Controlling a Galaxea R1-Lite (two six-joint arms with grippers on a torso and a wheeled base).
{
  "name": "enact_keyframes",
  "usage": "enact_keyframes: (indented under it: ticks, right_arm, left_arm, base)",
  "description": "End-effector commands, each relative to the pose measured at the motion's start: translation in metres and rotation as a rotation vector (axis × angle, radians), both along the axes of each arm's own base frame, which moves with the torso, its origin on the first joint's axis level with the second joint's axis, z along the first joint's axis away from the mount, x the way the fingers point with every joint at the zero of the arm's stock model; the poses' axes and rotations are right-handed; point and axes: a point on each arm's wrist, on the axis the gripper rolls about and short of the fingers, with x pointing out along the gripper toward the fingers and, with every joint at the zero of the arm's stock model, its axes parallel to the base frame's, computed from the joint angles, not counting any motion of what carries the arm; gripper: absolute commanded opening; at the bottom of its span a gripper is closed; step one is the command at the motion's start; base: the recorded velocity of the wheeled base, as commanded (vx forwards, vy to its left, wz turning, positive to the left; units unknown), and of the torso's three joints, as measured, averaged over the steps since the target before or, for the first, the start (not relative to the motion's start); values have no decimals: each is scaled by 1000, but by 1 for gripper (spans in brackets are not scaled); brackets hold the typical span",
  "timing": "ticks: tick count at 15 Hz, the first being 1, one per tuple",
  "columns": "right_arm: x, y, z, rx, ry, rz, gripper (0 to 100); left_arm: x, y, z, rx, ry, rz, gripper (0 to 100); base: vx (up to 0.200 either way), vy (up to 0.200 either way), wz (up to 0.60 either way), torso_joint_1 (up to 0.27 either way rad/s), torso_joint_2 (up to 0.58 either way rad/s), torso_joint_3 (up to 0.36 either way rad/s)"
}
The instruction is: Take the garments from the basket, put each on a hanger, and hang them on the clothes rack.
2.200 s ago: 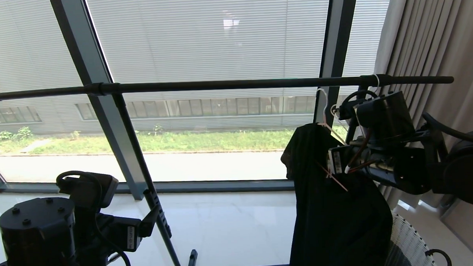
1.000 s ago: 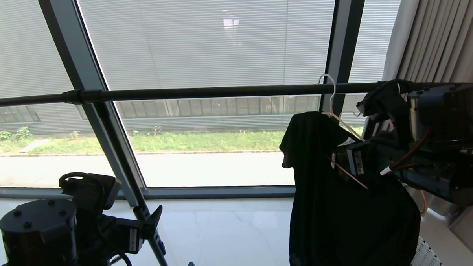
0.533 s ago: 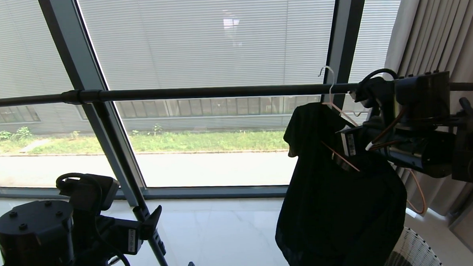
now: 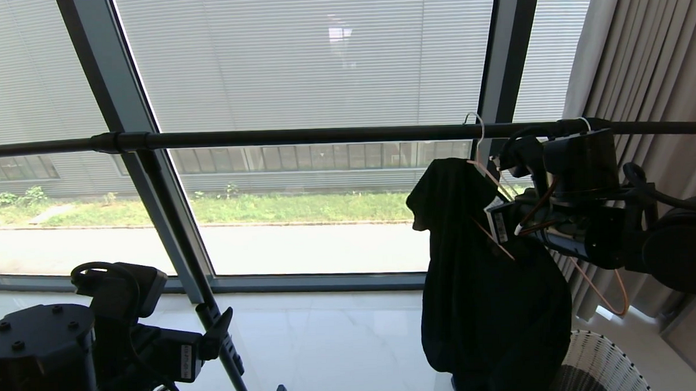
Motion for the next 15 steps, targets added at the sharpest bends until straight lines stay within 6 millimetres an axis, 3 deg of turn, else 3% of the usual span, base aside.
enact_keyframes:
  ticks: [1, 9, 10, 12, 15]
  right_arm:
    - [2, 2, -1, 2, 1, 1, 0]
    - [7, 5, 3, 20, -24, 1, 0]
    - [6, 5, 4, 23, -25, 0, 100]
    - [3, 2, 8, 41, -34, -6, 100]
    - [-25, -19, 25, -19, 15, -3, 100]
  left_arm:
    - [-1, 0, 0, -1, -3, 0, 100]
    - [-1, 0, 1, -2, -5, -1, 100]
    - [-1, 0, 1, -2, -5, -1, 100]
    - [-1, 0, 1, -2, -5, -1, 100]
    - [-2, 1, 2, 0, -15, 5, 100]
  base:
    - [0, 0, 0, 0, 0, 0]
    - [0, 0, 0, 0, 0, 0]
    - [0, 0, 0, 0, 0, 0]
    - [0, 0, 0, 0, 0, 0]
    - [0, 0, 0, 0, 0, 0]
